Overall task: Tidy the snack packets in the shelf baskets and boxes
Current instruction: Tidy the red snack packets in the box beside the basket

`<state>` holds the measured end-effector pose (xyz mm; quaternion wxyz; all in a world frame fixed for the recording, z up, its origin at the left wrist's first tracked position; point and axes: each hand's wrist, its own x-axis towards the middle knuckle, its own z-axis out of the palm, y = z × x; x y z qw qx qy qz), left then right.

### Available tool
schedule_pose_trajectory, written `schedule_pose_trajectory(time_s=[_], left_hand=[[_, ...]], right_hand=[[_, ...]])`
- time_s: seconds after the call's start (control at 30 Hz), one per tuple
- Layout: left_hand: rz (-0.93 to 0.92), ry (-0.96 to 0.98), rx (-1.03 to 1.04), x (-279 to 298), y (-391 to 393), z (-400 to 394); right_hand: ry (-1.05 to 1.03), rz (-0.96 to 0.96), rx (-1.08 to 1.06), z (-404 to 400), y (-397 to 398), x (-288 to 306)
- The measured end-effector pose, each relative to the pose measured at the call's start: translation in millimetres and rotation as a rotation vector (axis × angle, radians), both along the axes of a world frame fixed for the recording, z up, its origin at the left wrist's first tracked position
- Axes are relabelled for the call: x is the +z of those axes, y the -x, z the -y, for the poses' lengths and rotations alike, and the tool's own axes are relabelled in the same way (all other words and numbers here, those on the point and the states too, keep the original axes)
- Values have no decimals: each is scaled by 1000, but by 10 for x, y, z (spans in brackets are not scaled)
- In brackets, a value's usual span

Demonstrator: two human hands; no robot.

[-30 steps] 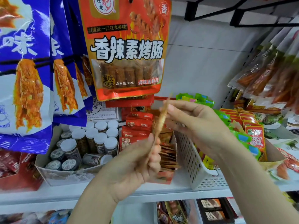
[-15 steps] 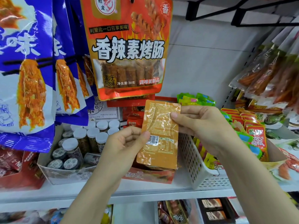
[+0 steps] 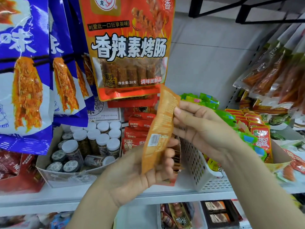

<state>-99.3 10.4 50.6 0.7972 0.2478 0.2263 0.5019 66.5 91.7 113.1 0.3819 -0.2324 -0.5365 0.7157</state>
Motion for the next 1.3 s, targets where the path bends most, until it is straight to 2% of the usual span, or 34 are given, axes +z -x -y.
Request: schedule_pose_trajectory(time_s=[0.07, 0.17, 0.27, 0.33, 0.43, 0.57, 0.7, 0.77, 0.8, 0.87, 0.97, 1.07, 1.13, 1.3], left_hand=[[31, -10, 84, 31, -23, -2], [-212, -22, 408, 14, -19, -48], [-451, -79, 568, -58, 0, -43], [-568, -142, 590, -87, 4, -21], [-670, -231, 592, -73, -5, -8], [-760, -286, 662, -69, -11, -20], [-840, -350, 719, -66, -17, -11], [-947, -393, 781, -83, -3, -15], [-1064, -432, 798, -115, 22, -22], [-1369, -528, 678, -160, 37, -15], [-1716, -658, 372, -256, -18, -13], [-1990, -767, 299, -350, -71, -34], [-2054, -798, 314, -344, -49, -50], [-2040, -821, 332, -348, 8, -89]], right_hand=[[-25, 42, -59, -18, -16, 13], [20, 72, -105, -60, -94, 39], [-44, 181, -142, -28, -104, 52], [-161, 278, -250, 3, -88, 28], [-190, 278, -387, 8, -73, 18], [-199, 294, -365, 5, -96, 57], [-439, 461, -371, -5, -114, 55], [-522, 464, -507, -51, -152, 76], [-572, 470, -595, -82, -188, 90], [-680, 533, -734, -124, -254, 107], [-928, 768, -858, -116, -237, 33], [-1122, 872, -890, -83, -100, -104], [-1142, 910, -822, -80, -21, -195], [-1127, 1145, -610, -118, 75, -393]])
